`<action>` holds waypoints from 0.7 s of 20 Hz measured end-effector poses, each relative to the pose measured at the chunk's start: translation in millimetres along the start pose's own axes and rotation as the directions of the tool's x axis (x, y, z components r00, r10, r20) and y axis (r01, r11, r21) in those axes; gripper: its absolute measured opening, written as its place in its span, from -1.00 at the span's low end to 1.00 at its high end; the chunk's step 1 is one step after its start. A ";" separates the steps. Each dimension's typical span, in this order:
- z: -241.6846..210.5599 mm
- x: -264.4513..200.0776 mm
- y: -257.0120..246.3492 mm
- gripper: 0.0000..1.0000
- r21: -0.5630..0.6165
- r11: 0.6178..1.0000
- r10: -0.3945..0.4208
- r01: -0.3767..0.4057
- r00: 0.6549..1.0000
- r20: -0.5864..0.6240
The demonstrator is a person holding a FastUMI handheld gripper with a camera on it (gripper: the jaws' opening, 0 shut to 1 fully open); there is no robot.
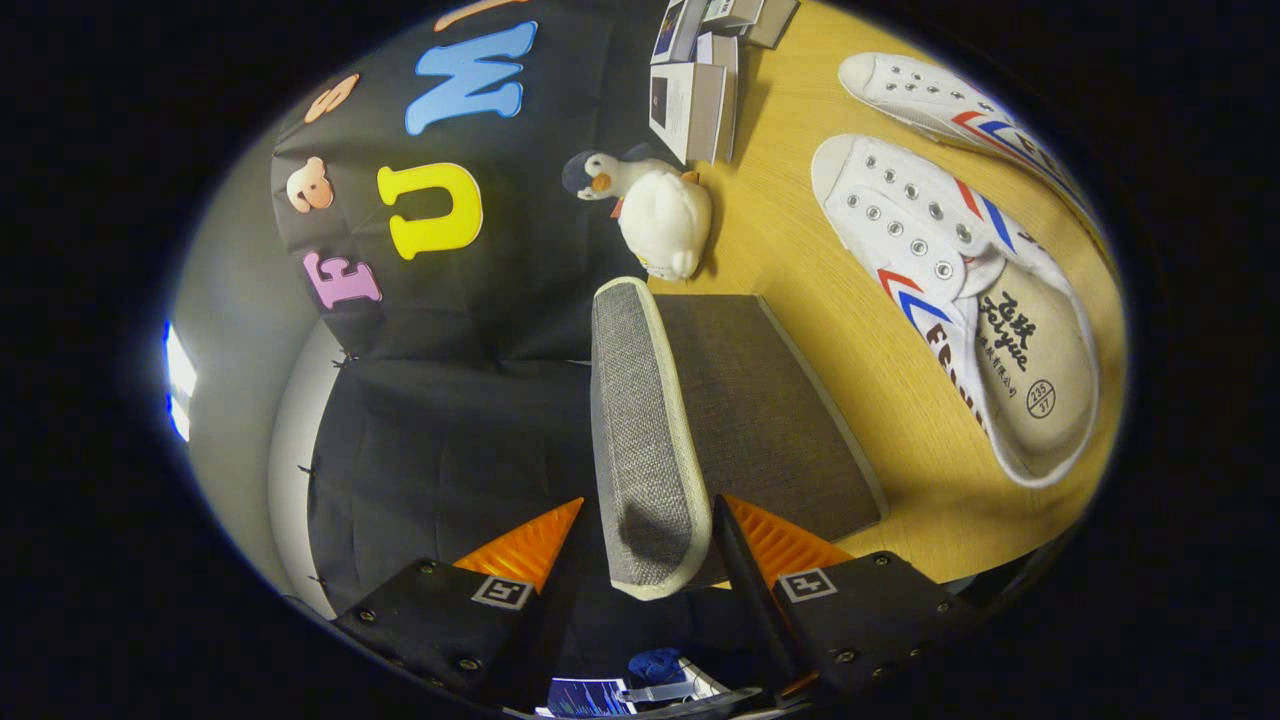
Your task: Open the storage box then place both shoes into the box .Put the left shoe in first, then the right shoe, with the right side of both shoes facing outward in a uniform manner.
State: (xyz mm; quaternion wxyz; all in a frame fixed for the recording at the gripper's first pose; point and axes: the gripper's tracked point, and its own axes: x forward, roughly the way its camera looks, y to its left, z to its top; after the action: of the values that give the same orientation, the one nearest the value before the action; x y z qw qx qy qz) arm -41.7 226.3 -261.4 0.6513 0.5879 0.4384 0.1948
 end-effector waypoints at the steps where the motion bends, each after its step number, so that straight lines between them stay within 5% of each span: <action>1: -1.7 0.9 0.1 0.49 -0.008 1.000 0.003 -0.003 1.000 -0.006; 2: -1.5 0.1 -5.5 0.48 -0.024 0.999 -0.028 0.028 1.000 -0.004; 4: 14.4 0.7 -1.0 -0.54 0.028 1.000 0.001 -0.002 0.999 0.042; 8: -11.9 11.5 6.2 -0.64 0.002 1.000 0.025 -0.025 0.998 0.051; 9: 14.7 9.5 4.9 -0.98 -0.008 1.000 0.006 -0.006 0.998 0.061; 14: 4.1 -7.7 34.7 -0.99 -0.096 0.995 0.025 -0.024 1.000 0.010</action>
State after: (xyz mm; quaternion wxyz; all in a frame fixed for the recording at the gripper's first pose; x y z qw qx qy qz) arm -33.6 226.0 -226.6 0.6789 0.5624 0.4175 0.2202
